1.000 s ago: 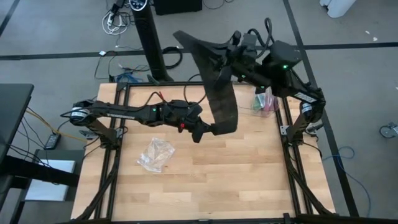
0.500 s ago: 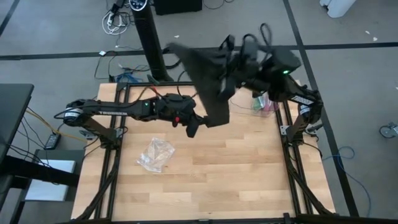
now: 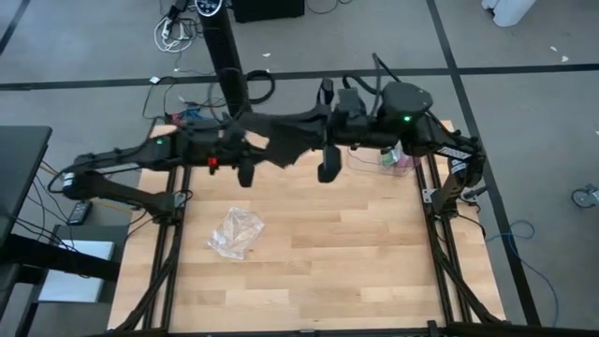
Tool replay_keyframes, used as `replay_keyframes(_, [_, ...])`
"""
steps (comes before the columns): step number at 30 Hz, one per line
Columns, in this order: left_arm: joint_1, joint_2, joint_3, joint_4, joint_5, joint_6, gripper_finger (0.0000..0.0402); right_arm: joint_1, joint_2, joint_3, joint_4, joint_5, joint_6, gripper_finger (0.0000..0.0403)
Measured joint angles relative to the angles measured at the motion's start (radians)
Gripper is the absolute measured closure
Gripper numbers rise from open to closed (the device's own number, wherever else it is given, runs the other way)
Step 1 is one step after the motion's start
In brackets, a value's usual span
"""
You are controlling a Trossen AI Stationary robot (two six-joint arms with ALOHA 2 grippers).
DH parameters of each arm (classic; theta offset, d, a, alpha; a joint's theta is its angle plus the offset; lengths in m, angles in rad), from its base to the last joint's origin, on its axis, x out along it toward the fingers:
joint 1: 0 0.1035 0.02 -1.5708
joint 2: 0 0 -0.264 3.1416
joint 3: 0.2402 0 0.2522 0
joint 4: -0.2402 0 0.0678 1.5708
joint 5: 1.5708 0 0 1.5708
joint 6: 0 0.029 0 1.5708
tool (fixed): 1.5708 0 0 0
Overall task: Roll bandage
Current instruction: Roll the black bandage
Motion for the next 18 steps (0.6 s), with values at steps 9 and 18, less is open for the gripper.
replay_keyframes(9, [0.084, -0.198, -0.001, -0.122, -0.133, 0.070, 0.0389, 0.033, 0.000, 0.001, -0.084, -0.053, 0.076, 0.0403])
replay_keyframes(18, [0.163, -0.281, 0.076, -0.137, -0.178, 0.174, 0.0389, 0.029, 0.000, 0.001, -0.347, -0.053, 0.110, 0.0403])
